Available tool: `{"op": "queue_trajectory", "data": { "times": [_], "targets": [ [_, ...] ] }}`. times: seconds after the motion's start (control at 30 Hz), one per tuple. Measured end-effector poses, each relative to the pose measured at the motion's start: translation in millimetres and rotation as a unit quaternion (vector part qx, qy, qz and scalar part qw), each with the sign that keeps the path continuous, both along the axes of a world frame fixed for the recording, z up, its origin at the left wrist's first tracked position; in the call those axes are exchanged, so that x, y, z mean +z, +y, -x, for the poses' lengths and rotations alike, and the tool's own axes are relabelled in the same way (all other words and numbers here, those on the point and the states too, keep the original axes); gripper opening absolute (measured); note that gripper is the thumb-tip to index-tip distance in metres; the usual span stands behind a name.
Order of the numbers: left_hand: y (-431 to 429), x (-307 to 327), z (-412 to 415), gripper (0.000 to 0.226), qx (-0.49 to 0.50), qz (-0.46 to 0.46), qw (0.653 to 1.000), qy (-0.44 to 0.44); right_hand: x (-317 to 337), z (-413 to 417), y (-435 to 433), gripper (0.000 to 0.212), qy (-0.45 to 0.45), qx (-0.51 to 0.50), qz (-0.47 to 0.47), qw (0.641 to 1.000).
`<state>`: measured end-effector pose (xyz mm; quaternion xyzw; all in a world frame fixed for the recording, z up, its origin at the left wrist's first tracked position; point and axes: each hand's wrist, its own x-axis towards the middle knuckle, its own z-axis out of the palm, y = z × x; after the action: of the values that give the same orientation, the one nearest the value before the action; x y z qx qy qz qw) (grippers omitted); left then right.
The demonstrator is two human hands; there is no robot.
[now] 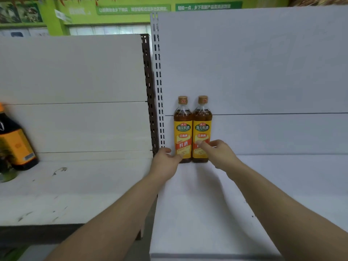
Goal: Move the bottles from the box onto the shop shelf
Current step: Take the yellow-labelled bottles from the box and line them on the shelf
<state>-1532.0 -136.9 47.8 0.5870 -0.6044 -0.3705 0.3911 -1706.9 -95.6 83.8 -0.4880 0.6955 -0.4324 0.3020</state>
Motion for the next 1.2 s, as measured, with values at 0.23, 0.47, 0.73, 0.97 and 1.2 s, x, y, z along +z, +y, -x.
{"op": "queue_trajectory", "data": {
  "times": [0.23,0.47,0.73,0.97,1.2],
  "targets": [
    [53.5,-1.7,-35.7,0.046,-0.078,0.01,0.996,0.034,-2.5,-34.0,68.2,0.038,-0.018,-0.024,0.021,0.999],
    [110.3,-0.1,-60.4,0.05,-0.141,-0.007,0.987,0.071,-6.6,-56.1,151.1,0.036,-0.04,-0.104,0.052,0.992],
    [176.8,18.2,-22.5,0.04,-0.229,0.005,0.968,0.105,-5.5,-29.9,237.7,0.042,-0.049,-0.189,0.074,0.978],
    [242.4,23.3,55.5,0.027,-0.337,-0.016,0.934,0.113,-17.0,31.7,316.5,0.04,-0.066,-0.273,0.065,0.957],
    [315.3,4.1,176.2,0.022,-0.4,-0.033,0.911,0.097,-35.8,131.9,406.9,0.034,-0.081,-0.334,0.074,0.936]
  ]
}}
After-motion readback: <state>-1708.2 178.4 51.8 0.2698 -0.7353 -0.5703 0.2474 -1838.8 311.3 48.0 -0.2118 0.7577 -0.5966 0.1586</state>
